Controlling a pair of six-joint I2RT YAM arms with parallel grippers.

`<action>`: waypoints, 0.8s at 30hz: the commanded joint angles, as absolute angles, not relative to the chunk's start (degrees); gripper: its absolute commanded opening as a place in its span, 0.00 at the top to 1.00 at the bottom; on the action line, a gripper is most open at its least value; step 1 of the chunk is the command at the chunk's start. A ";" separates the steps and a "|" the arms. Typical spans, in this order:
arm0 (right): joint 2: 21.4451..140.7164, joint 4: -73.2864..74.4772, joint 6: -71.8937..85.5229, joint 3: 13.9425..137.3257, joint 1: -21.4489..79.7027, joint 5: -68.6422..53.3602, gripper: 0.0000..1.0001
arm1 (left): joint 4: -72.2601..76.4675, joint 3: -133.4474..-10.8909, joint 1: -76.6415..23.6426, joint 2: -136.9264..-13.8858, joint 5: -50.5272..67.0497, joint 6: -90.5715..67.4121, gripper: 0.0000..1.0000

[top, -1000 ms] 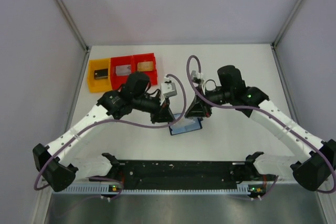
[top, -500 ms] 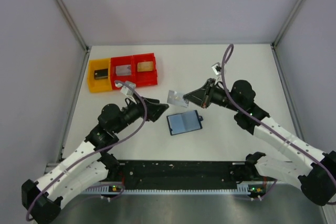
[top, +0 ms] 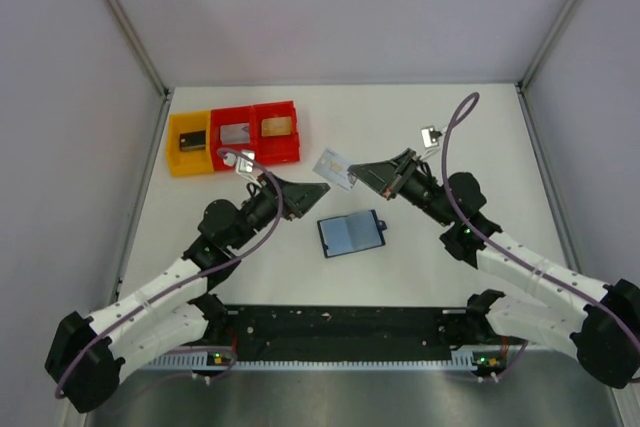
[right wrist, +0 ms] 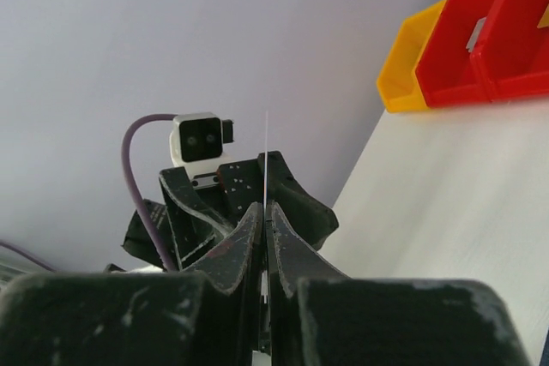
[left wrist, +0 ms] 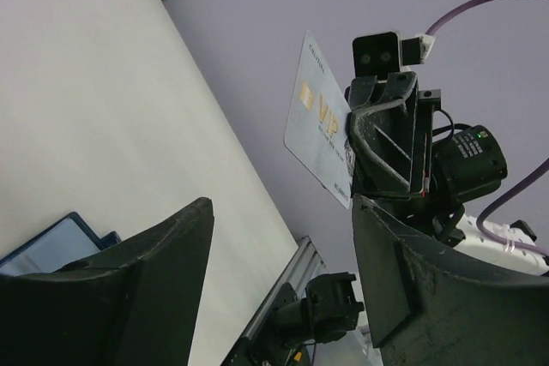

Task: Take the credit cards out of the card holder
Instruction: Remove the credit card from the card holder.

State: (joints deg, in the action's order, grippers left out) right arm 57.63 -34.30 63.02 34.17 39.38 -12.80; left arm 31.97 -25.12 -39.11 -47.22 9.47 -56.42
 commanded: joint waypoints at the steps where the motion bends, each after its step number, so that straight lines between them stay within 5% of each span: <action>1: 57.83 -39.99 66.27 34.01 40.69 -9.84 1.00 | 40.34 -27.86 -39.38 -49.04 9.31 -58.98 0.31; 9: 58.36 -41.57 67.67 33.75 41.40 -10.72 1.00 | 41.04 -30.32 -39.46 -51.59 9.32 -58.45 0.41; 17: 59.59 -42.54 68.20 33.58 42.10 -12.39 1.00 | 42.54 -30.76 -39.37 -52.56 10.63 -59.06 0.67; 22: 60.55 -42.72 68.47 33.49 42.28 -12.74 1.00 | 41.66 -30.94 -39.37 -51.77 10.28 -58.89 1.00; 24: 60.65 -42.63 67.94 33.49 42.19 -12.92 0.96 | 41.05 -30.85 -39.38 -51.24 9.76 -58.97 1.00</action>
State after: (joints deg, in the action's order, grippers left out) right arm 60.31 -39.07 67.85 33.39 41.23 -11.51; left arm 39.27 -28.62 -39.18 -52.38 10.20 -59.57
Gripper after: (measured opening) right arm 0.006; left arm 0.019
